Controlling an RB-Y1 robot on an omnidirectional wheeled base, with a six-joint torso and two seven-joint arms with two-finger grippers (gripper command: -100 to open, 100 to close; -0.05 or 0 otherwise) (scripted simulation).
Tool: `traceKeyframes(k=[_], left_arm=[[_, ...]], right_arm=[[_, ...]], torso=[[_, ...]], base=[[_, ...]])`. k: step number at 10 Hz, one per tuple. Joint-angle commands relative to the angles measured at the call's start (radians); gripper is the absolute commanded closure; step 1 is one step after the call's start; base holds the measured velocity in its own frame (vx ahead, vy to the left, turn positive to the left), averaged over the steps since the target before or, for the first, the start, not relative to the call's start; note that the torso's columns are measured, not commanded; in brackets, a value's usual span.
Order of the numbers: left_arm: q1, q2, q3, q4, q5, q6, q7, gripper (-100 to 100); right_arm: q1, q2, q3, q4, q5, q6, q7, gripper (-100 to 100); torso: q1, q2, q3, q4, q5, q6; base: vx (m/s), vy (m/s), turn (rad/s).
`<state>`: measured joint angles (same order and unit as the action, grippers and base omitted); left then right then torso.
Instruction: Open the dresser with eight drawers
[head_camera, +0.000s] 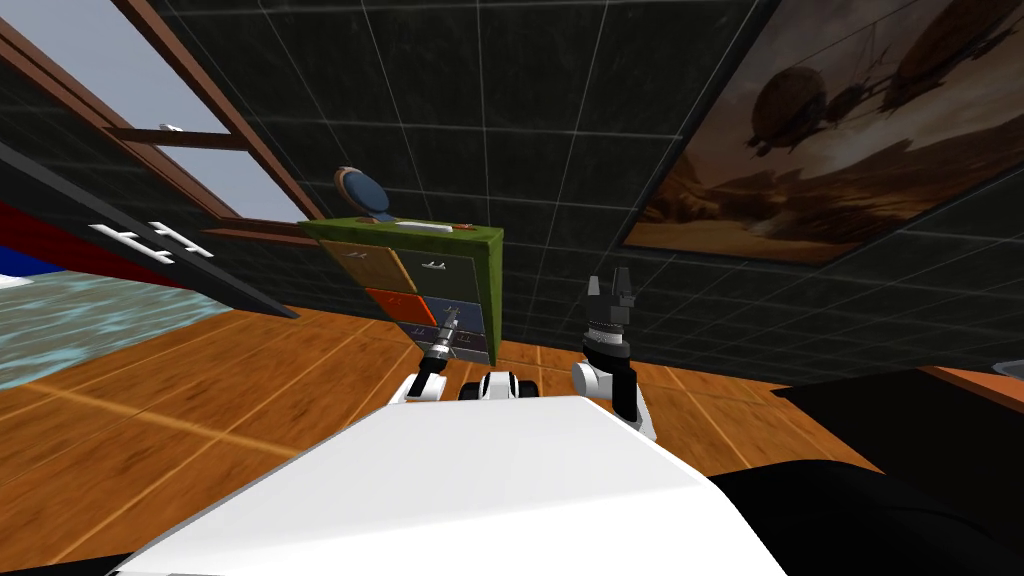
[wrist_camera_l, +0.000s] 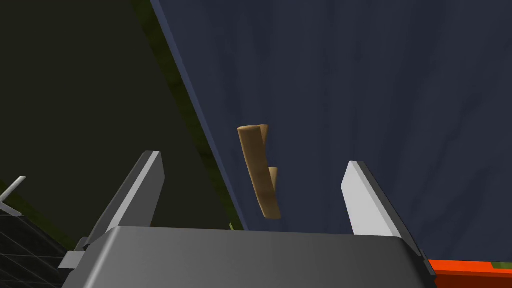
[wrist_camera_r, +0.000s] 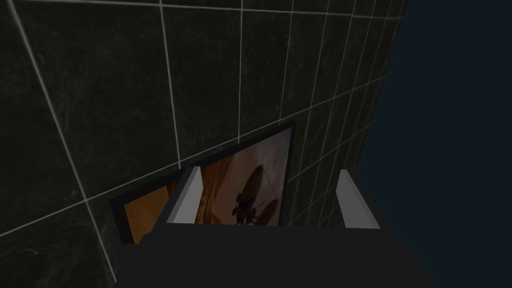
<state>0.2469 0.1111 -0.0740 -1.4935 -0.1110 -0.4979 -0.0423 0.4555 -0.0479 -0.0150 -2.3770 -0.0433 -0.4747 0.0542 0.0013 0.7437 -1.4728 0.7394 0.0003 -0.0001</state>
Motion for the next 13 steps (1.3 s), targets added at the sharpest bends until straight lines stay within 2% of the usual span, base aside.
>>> traceKeyframes(k=[1,2,3,4,5,8,9,10,11,12,13], left_arm=[[-0.008,0.006,0.003,-0.036,0.001,0.044,0.005,-100],[-0.004,0.003,0.001,-0.028,0.0,0.03,0.002,-100],[-0.001,0.001,0.0,-0.004,0.0,0.004,0.001,100],[-0.001,0.002,0.001,-0.016,0.0,0.019,0.002,100],[0.0,0.021,-0.011,-0.03,-0.004,0.045,0.012,-100],[-0.005,0.049,-0.029,-0.062,-0.011,0.09,0.027,-100],[-0.003,0.043,-0.024,-0.054,-0.009,0.077,0.024,-100],[-0.011,0.048,-0.022,-0.079,-0.006,0.111,0.031,-100],[-0.006,0.044,-0.024,-0.065,-0.009,0.091,0.026,-100],[-0.007,0.044,-0.023,-0.067,-0.008,0.095,0.027,100],[0.008,0.05,-0.029,-0.087,-0.009,0.096,0.031,100]], right_arm=[[0.0,0.0,0.0,0.0,0.0,0.0,0.0,0],[0.0,0.0,0.0,0.0,0.0,0.0,0.0,0],[0.0,0.0,0.0,0.0,0.0,0.0,0.0,0],[0.0,0.0,0.0,0.0,0.0,0.0,0.0,0],[0.0,0.0,0.0,0.0,0.0,0.0,0.0,0],[0.0,0.0,0.0,0.0,0.0,0.0,0.0,0],[0.0,0.0,0.0,0.0,0.0,0.0,0.0,0],[0.0,0.0,0.0,0.0,0.0,0.0,0.0,0],[0.0,0.0,0.0,0.0,0.0,0.0,0.0,0],[0.0,0.0,0.0,0.0,0.0,0.0,0.0,0],[0.0,0.0,0.0,0.0,0.0,0.0,0.0,0]], torso=[[0.0,-0.001,0.0,0.0,0.0,0.0],[-0.001,-0.004,-0.002,-0.001,0.0,0.0],[-0.001,-0.003,-0.002,-0.001,0.0,0.0],[-0.001,-0.001,0.0,0.0,0.0,0.0],[-0.002,-0.002,-0.001,0.002,-0.001,0.001],[0.001,-0.006,-0.004,-0.002,0.001,0.0],[0.0,-0.007,-0.004,-0.002,0.0,0.0],[-0.005,-0.007,-0.004,-0.002,-0.001,0.0],[-0.007,-0.01,-0.006,-0.002,-0.002,0.0],[-0.005,-0.007,-0.005,-0.002,-0.001,0.0],[-0.002,-0.004,-0.002,-0.001,-0.001,0.0]], base=[[0.093,-0.013,-0.018],[0.037,-0.004,-0.002],[-0.047,0.003,0.028],[-0.037,0.002,0.015],[-0.019,0.073,-0.091],[-0.02,0.131,-0.085],[-0.007,0.065,-0.018],[0.067,0.012,-0.022],[0.044,0.005,-0.007],[0.007,0.001,0.001],[-0.113,0.028,0.031]])
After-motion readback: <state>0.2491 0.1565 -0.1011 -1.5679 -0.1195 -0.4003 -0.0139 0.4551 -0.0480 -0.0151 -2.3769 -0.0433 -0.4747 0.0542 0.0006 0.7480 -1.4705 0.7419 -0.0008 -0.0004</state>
